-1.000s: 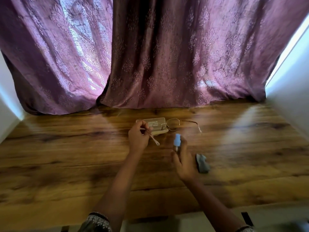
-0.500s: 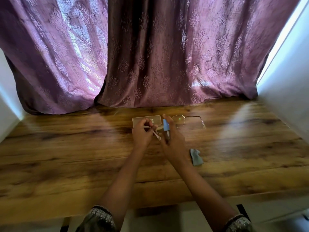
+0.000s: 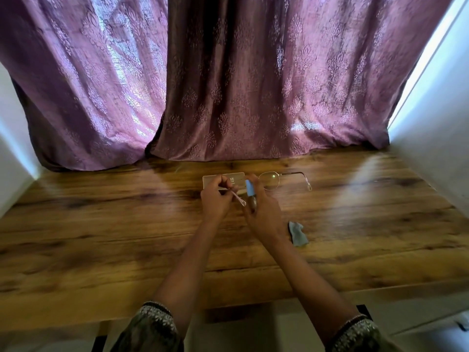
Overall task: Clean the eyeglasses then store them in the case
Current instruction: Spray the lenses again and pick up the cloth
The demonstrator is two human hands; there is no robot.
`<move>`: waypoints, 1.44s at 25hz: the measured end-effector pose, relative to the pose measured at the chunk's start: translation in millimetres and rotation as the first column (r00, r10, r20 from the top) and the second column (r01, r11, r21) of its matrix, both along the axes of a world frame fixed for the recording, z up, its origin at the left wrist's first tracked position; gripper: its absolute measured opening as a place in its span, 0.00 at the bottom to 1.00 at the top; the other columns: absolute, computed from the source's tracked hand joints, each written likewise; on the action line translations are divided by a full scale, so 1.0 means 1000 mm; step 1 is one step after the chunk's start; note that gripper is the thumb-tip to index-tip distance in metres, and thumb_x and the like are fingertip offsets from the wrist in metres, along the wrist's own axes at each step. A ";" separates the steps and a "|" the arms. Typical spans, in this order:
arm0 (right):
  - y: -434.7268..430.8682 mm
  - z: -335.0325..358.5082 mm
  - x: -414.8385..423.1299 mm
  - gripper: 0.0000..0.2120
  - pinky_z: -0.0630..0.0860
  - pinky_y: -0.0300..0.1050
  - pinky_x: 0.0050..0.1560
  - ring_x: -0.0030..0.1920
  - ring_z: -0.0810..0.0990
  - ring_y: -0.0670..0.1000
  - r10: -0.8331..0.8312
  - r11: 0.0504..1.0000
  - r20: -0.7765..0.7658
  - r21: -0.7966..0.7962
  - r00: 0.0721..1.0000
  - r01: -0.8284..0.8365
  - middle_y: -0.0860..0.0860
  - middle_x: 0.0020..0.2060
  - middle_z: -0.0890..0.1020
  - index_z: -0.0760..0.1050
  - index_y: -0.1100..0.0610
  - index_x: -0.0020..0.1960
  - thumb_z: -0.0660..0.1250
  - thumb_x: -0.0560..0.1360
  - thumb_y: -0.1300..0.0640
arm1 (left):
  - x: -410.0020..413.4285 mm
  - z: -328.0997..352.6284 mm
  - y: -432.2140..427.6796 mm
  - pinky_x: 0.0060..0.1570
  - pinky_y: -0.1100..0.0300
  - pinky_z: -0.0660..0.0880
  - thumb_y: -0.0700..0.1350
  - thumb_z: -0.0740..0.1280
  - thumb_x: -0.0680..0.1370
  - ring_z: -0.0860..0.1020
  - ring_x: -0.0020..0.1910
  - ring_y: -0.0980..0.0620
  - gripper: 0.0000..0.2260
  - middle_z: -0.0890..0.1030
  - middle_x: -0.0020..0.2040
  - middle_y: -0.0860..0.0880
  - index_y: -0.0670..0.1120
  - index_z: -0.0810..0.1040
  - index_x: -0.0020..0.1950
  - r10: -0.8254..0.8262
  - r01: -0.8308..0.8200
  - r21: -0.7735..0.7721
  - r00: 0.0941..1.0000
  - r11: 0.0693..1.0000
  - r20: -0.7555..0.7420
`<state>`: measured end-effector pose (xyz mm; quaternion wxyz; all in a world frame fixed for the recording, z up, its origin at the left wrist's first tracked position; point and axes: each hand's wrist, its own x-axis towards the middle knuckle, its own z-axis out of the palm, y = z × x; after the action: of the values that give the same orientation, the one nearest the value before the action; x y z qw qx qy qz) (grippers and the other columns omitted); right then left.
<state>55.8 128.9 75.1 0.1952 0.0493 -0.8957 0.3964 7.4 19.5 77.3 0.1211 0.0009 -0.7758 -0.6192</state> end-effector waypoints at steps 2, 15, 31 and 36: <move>0.000 -0.001 0.003 0.28 0.74 0.46 0.32 0.34 0.76 0.50 0.011 1.000 0.017 0.009 1.000 -0.011 0.52 0.39 0.78 0.61 0.49 0.69 0.63 0.72 0.64 | 0.000 0.001 0.000 0.29 0.70 0.73 0.36 0.70 0.72 0.81 0.42 0.44 0.14 0.78 0.41 0.46 0.51 0.70 0.33 -0.008 0.008 0.017 1.000 1.000 -0.007; 0.019 -0.011 0.009 0.26 0.66 0.39 0.35 0.34 0.74 0.49 -0.099 0.993 -0.056 -0.071 0.993 0.095 0.52 0.40 0.77 0.62 0.53 0.71 0.64 0.75 0.63 | 0.002 -0.007 -0.004 0.28 0.72 0.73 0.32 0.68 0.72 0.78 0.27 0.64 0.14 0.76 0.36 0.54 0.48 0.70 0.33 -0.021 0.021 0.004 0.999 1.000 -0.024; 0.047 -0.012 0.000 0.26 0.59 0.31 0.28 0.29 0.70 0.44 -0.161 0.987 -0.036 0.010 0.986 0.161 0.49 0.34 0.74 0.64 0.53 0.69 0.64 0.73 0.62 | 0.005 -0.009 -0.001 0.33 0.56 0.77 0.35 0.69 0.72 0.78 0.27 0.55 0.14 0.76 0.36 0.50 0.48 0.69 0.34 -0.038 0.038 0.000 0.999 0.999 -0.019; 0.045 -0.007 -0.005 0.26 0.62 0.35 0.30 0.32 0.72 0.47 -0.128 0.992 -0.044 0.008 0.991 0.129 0.47 0.37 0.74 0.63 0.53 0.70 0.66 0.74 0.59 | 0.007 -0.007 -0.003 0.36 0.53 0.78 0.33 0.68 0.73 0.78 0.28 0.55 0.14 0.76 0.36 0.50 0.48 0.69 0.34 -0.023 0.023 -0.005 1.000 1.000 -0.008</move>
<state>51.3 173.9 68.4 0.2396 0.0013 -0.8947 0.3771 14.0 16.8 70.8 0.1173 -0.0110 -0.7769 -0.6185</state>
